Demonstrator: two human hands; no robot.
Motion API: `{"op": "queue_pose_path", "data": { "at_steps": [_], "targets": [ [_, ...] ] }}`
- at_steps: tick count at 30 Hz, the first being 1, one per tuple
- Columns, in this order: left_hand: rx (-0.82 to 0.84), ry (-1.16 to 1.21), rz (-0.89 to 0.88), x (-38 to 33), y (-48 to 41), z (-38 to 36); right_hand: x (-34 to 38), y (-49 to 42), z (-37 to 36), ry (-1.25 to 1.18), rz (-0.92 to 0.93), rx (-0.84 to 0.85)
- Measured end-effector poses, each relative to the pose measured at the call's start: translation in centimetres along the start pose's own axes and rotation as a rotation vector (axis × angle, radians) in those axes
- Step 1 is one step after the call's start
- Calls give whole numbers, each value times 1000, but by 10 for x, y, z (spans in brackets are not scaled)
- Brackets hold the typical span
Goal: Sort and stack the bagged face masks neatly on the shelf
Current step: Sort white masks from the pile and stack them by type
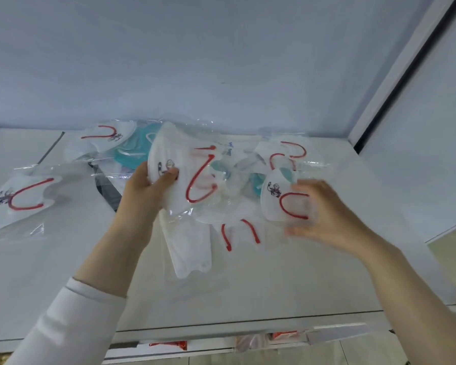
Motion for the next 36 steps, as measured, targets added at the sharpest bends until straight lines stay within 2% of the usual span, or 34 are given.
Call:
{"op": "queue_pose_path", "data": {
  "at_steps": [2,5,9,10,12,14,16,18,20,22,24,25,27,29,31,33,36],
  "targets": [
    [30,28,22,3,-1,-5,-7,10,-10,31,0,21],
    [53,52,37,4,1,-16,-3,22,12,-118,26,-154],
    [18,68,40,0,7,-26,-9,42,54,-332,-91,-504],
    [21,56,48,1,9,-31,-5,47,62,-338,-79,-588],
    [63,31,60,2,18,-48,21,49,66,-292,91,-657],
    [144,52,59,1,30,-69,56,44,52,-131,287,-579],
    [208,123,61,-2,39,-82,82,37,30,170,440,-478],
    [236,191,66,-5,42,-84,84,25,8,320,474,-280],
    [269,207,52,-9,40,-81,82,16,-9,277,445,-64],
    [294,180,49,-11,37,-78,87,13,-22,243,439,83],
    [261,132,29,-10,28,-69,86,2,-23,69,424,187],
    [238,106,27,-9,23,-64,80,-8,-15,-100,390,175],
    [184,73,42,-3,11,-53,36,-44,14,-358,174,0],
    [147,64,47,-1,1,-45,-30,-82,35,-257,-134,-121],
    [134,75,53,0,-8,-43,-74,-103,32,-42,-318,-36],
    [135,96,58,-1,-13,-46,-91,-109,29,4,-333,-41],
    [143,123,60,-1,-17,-50,-90,-97,43,-72,-284,-247]
  ]
}}
Point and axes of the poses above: each hand's wrist, its own y-axis away from the middle knuckle, its own z-axis out of the back of the hand, x = y × z, the point moved 8 cm from there along -y, towards the middle knuckle, and after that the axes turned 6 degrees about -y, right-handed, at the moved point
